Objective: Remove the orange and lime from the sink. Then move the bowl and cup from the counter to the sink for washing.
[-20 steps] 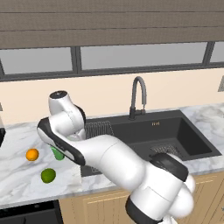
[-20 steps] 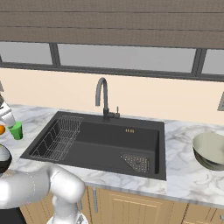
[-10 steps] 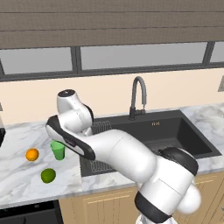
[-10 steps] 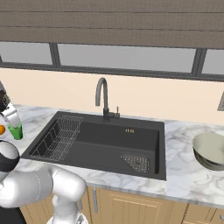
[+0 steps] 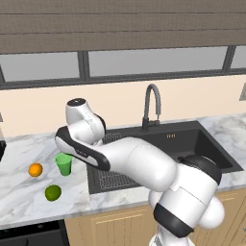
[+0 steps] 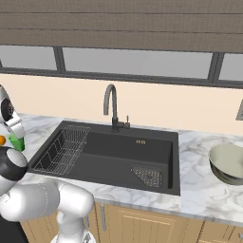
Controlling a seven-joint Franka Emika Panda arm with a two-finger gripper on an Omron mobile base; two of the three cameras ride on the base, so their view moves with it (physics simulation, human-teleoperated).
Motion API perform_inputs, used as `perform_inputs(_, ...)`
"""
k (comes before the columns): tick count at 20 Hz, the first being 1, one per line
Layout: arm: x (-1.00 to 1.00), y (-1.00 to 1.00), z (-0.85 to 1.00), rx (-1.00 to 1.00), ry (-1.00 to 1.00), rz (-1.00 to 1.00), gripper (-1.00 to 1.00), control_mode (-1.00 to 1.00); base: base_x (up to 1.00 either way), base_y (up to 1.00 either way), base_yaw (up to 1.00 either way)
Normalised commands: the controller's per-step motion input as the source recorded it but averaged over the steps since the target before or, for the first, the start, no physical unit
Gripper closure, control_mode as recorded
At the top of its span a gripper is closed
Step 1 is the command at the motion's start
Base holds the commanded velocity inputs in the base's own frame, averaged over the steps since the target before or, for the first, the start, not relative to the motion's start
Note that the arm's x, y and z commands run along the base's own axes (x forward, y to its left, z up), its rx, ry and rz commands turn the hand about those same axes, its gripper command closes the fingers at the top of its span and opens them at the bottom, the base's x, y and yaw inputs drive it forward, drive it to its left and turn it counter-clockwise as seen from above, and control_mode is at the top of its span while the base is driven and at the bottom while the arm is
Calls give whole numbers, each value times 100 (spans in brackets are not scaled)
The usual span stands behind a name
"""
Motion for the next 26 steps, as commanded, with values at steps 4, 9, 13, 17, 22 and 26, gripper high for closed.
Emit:
perform_inputs(4, 11, 0, -2, 0, 0, 0, -100, -100, 0, 0, 0)
perform_inputs(9, 6, 0, -1, 1, 2, 0, -100, -100, 0, 0, 0)
perform_inputs(13, 4, 1, -2, 1, 3, 0, -100, -100, 0, 0, 0)
perform_inputs(17, 4, 1, -3, 1, 5, 0, -100, -100, 0, 0, 0)
perform_inputs(22, 2, 1, -4, 1, 4, 0, -100, -100, 0, 0, 0)
perform_inputs(26, 3, 3, -6, 0, 2, 0, -100, -100, 0, 0, 0)
